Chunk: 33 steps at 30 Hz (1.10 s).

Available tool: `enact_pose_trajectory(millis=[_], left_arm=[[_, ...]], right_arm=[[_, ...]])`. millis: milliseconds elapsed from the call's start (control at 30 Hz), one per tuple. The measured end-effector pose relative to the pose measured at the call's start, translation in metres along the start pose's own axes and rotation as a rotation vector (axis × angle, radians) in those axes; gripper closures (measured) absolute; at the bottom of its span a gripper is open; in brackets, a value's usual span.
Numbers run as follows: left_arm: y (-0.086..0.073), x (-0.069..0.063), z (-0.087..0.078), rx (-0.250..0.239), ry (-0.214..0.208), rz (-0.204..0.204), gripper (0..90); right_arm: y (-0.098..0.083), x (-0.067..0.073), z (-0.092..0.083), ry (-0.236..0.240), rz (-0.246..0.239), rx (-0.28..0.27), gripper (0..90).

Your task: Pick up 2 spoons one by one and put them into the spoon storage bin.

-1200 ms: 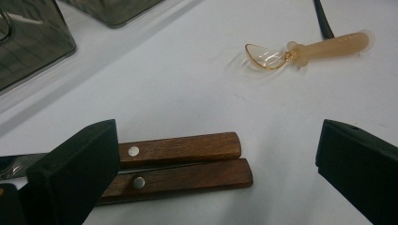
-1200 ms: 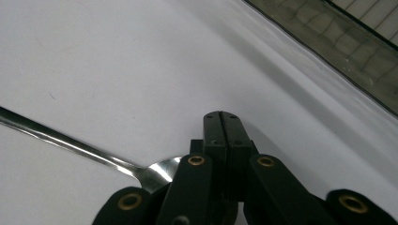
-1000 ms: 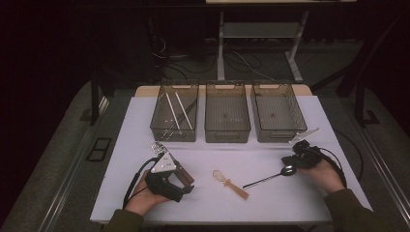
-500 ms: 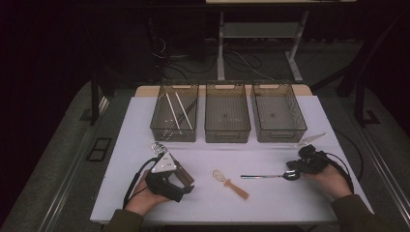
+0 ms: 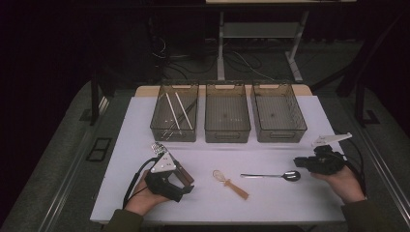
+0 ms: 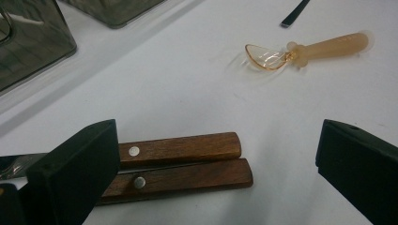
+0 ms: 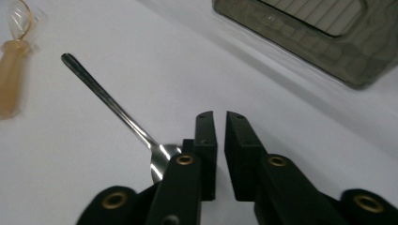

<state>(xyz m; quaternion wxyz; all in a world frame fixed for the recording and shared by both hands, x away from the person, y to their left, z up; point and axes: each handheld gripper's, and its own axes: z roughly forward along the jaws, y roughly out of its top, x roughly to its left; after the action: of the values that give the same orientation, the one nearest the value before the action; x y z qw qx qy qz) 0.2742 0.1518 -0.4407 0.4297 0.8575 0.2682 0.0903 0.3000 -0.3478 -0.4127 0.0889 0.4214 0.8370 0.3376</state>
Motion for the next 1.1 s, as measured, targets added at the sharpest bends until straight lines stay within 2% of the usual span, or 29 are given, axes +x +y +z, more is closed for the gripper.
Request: enact_pose_trajectory(millis=[167, 367, 667, 800, 1100], left_arm=[[0.000, 0.000, 0.000, 0.001, 0.001, 0.001, 0.0], [0.000, 0.000, 0.001, 0.003, 0.002, 0.001, 0.0], [0.000, 0.000, 0.001, 0.006, 0.002, 0.001, 0.0], [0.000, 0.000, 0.001, 0.006, 0.001, 0.003, 0.0], [0.000, 0.000, 0.001, 0.007, 0.000, 0.003, 0.0]], right_arm=[[-0.013, -0.001, -0.011, 0.005, 0.031, -0.017, 70.6], [-0.025, 0.001, -0.014, 0.021, 0.037, -0.020, 63.0], [-0.025, 0.003, 0.000, 0.059, 0.028, 0.001, 57.9], [-0.024, 0.002, 0.007, 0.061, 0.021, 0.008, 54.9], [-0.024, 0.006, 0.018, 0.092, -0.003, 0.039, 54.2]])
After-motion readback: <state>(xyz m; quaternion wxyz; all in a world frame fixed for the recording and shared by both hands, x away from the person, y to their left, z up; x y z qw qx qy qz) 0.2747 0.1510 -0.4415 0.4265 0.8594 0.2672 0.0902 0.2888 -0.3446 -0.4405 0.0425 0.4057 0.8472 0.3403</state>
